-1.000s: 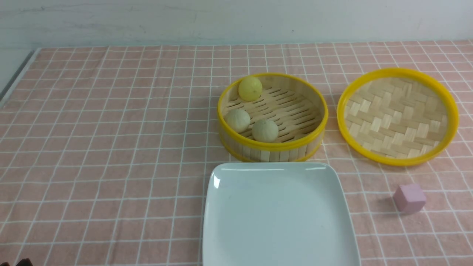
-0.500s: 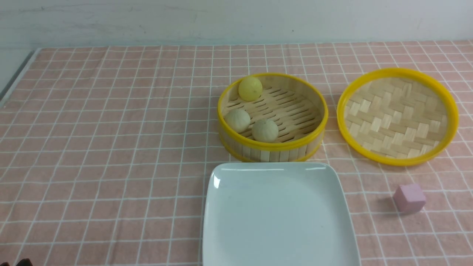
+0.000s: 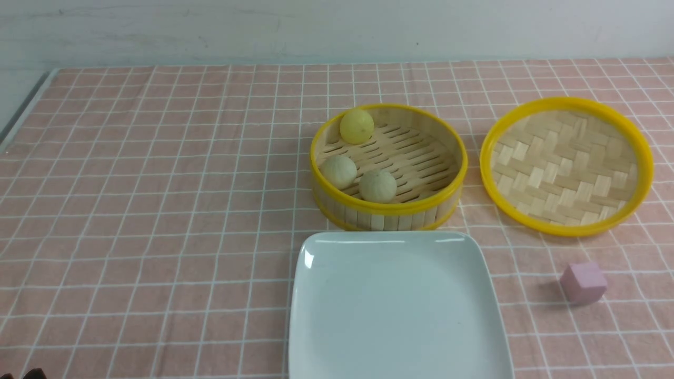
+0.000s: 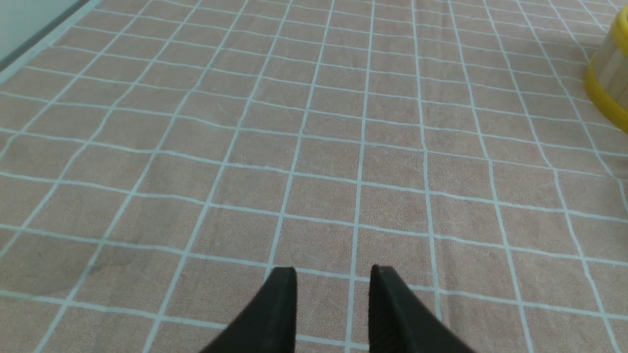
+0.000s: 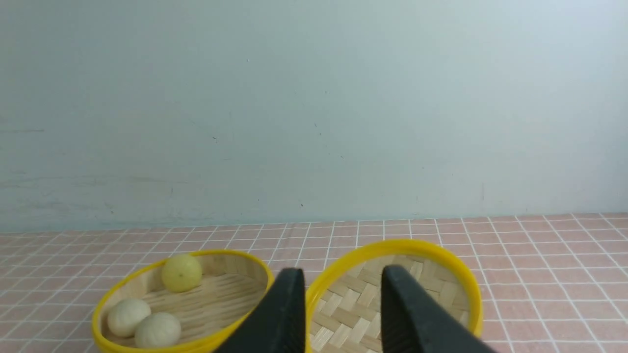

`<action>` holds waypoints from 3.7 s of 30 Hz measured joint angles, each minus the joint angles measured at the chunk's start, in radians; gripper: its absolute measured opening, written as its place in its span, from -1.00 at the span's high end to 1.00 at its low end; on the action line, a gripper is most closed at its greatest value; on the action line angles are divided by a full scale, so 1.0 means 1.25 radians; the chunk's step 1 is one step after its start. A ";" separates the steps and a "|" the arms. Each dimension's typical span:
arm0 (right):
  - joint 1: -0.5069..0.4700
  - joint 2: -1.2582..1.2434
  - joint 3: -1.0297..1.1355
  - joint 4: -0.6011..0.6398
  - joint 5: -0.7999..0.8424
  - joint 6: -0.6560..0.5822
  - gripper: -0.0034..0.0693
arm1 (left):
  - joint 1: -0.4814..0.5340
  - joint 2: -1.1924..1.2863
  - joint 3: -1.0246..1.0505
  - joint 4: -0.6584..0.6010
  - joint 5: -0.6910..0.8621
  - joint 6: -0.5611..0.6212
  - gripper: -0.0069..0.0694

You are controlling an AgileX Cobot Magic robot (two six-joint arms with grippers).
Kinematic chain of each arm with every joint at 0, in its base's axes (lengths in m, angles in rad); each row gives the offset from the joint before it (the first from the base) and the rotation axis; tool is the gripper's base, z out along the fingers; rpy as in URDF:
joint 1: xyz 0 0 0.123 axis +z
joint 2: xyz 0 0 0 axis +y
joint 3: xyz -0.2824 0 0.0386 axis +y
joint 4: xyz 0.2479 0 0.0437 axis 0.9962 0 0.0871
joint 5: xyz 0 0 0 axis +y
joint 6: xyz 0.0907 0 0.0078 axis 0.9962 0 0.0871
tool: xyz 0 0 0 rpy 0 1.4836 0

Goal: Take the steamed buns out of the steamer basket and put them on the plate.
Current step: Use the right arm to grab the steamed stuffed bun that is closest to it

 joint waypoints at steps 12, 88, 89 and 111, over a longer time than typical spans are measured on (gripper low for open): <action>0.000 0.000 0.000 0.020 0.003 0.001 0.25 | 0.000 0.000 0.000 0.000 0.000 0.000 0.18; 0.000 0.718 -0.403 0.402 0.405 -0.608 -0.11 | 0.000 0.288 -0.342 -0.471 0.026 0.331 -0.22; 0.000 0.749 -0.421 0.402 0.420 -0.615 -0.11 | 0.000 0.308 -0.355 -0.478 0.029 0.339 -0.22; 0.294 1.312 -0.846 0.157 0.411 -0.525 -0.11 | 0.000 0.419 -0.402 -0.560 0.074 0.476 -0.17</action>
